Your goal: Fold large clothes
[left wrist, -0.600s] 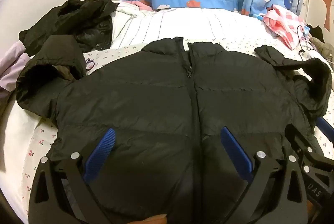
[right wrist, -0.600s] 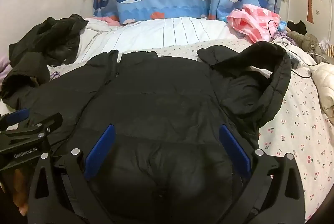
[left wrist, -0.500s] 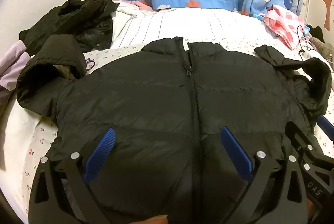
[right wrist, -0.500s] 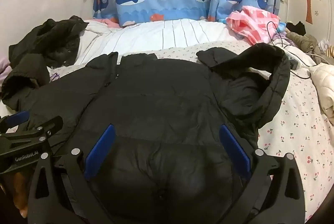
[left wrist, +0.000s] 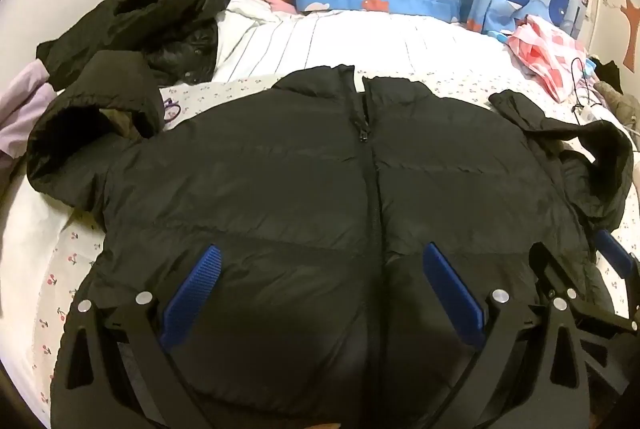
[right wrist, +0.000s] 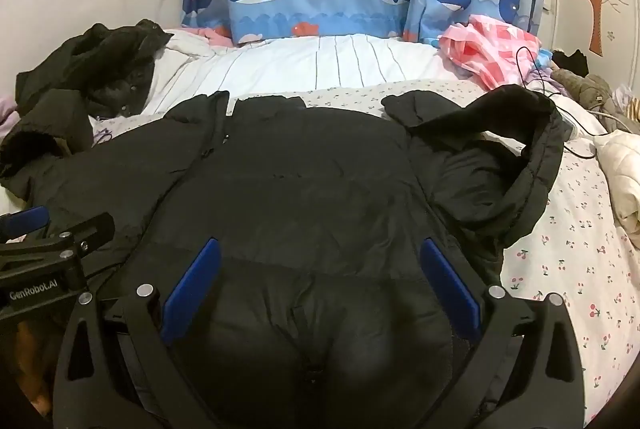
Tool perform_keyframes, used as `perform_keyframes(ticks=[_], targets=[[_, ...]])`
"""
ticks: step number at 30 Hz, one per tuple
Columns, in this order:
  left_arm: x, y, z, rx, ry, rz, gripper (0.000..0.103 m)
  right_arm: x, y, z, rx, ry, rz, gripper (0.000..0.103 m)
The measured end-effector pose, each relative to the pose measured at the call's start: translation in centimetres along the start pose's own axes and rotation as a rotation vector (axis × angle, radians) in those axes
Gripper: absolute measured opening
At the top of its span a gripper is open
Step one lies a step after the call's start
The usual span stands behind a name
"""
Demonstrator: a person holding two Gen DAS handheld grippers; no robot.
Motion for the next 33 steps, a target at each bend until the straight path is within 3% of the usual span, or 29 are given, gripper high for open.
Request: perform_keyframes(ticks=[14,33], targets=[[0.1,1.1,0.6,0.000,0.021,-0.049,0.097,1.1,0.1,2.2,0.010,0.086,-0.019,0.096],[0.2,1.4,1.0,0.016,0.055,-0.068,0.097,2.4,1.1,3.8,0.034,0.119,-0.083,0.096]])
Point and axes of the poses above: each gripper's, at about its wrist camera, not at the fingertips, and z roughly the way its jaws point, y to its left, x to its underside, the point moved 5 cm from there along z, roughly the way its jaws point, and after that the axes turned 1 degree about y, right-handed, at the moved point
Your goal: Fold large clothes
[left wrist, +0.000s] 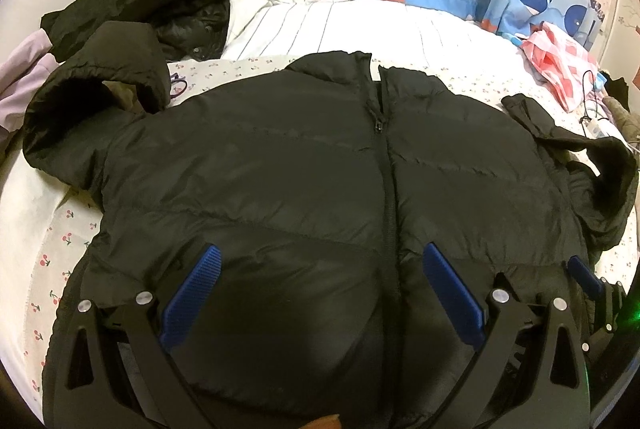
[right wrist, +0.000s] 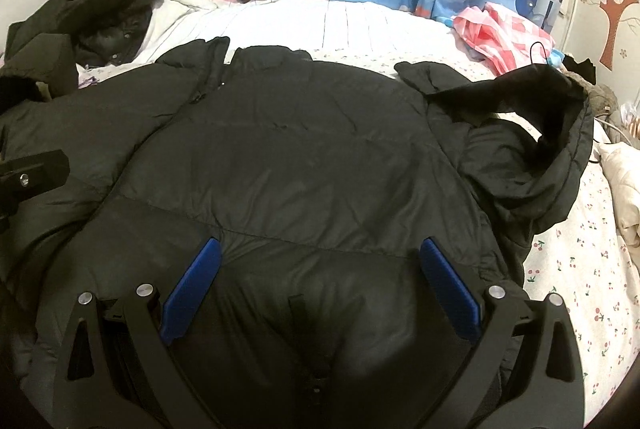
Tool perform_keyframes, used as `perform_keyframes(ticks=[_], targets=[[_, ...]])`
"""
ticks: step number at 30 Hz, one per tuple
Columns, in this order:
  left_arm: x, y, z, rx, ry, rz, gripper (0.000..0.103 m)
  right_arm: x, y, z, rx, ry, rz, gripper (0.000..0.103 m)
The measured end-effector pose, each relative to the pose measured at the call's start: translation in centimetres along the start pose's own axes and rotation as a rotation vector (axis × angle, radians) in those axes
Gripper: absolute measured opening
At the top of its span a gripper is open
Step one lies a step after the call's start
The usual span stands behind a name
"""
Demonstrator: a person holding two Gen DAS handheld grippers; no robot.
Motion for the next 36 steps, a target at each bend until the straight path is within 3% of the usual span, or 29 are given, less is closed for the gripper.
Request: perform_keyframes(ticks=[7,11,16,18,24,32,36], targets=[[0.0,0.1,0.4,0.029,0.023,-0.013,0.097,0.0,0.1,0.0,-0.005,0.005,0.005,0.096],[-0.4,0.8,-0.4,0.102,-0.008,-0.058,0.097,-0.1,0.2,0.1,-0.011,0.004,0.008,0.096],[-1.1,1.3,-1.6,0.136,-0.076,-0.106,0.097,-0.2,0.5,-0.1,-0.016,0.002,0.002,0.096],[-1.1,1.5,-1.4,0.167,-0.056,-0.143,0.097,-0.2,0.5,-0.1,-0.018,0.004,0.003,0.096],[-0.7,0.9,-1.0,0.102,-0.047,-0.102,0.097,-0.2,0.5,-0.1,-0.020,0.006,0.004,0.096],[-0.7,0.7,-0.7,0.095,-0.039,-0.075,0.097,-0.2,0.5,-0.2,-0.018,0.004,-0.006,0.096],[-0.8,0.7,-0.6,0.099,-0.034,-0.073,0.097,-1.5,0.7,-1.9,0.051,-0.056,-0.120,0.096]])
Point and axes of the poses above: each gripper's, at about its wrist camera, not at the fingertips, and z roughly the way its jaws point, y to its left, x to its underside, the point moved 5 cm from there along z, roughly the way its jaws point, and after that the axes turned 1 degree about y, right-handed, at the moved point
